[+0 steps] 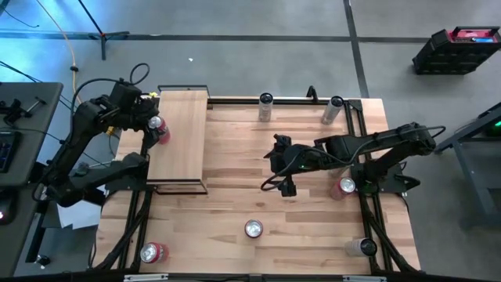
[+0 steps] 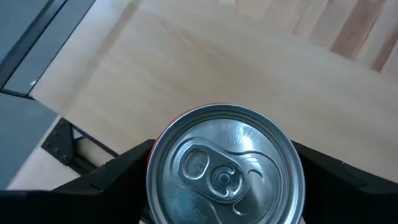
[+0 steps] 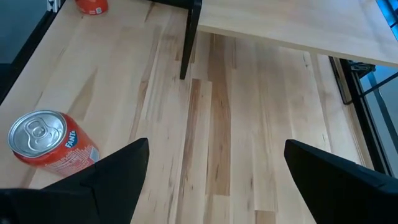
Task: Place canned beverage on shelf
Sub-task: Put the top red soda can on the shelf
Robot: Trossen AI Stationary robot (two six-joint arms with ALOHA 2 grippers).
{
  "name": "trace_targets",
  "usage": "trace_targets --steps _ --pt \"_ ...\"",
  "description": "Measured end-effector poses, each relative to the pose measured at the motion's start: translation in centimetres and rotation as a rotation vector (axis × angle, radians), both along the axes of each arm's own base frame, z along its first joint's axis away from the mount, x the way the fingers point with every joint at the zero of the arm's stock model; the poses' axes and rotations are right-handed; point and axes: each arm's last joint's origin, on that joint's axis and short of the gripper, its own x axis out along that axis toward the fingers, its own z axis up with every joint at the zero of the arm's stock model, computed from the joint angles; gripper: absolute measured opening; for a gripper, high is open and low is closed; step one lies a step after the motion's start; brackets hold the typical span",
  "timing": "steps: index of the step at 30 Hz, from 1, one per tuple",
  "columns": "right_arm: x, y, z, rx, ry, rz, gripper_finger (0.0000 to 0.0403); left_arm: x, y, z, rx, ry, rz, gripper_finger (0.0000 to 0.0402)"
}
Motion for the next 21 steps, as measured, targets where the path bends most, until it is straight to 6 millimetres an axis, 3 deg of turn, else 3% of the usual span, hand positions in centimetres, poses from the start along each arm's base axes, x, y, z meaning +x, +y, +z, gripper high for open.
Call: trace_targets --steps 21 --pt "0.20 -0.97 0.06 -0.010 -0.006 -0.021 0.0360 0.31 -0.16 -0.12 -0.063 -0.022 0.041 0.0324"
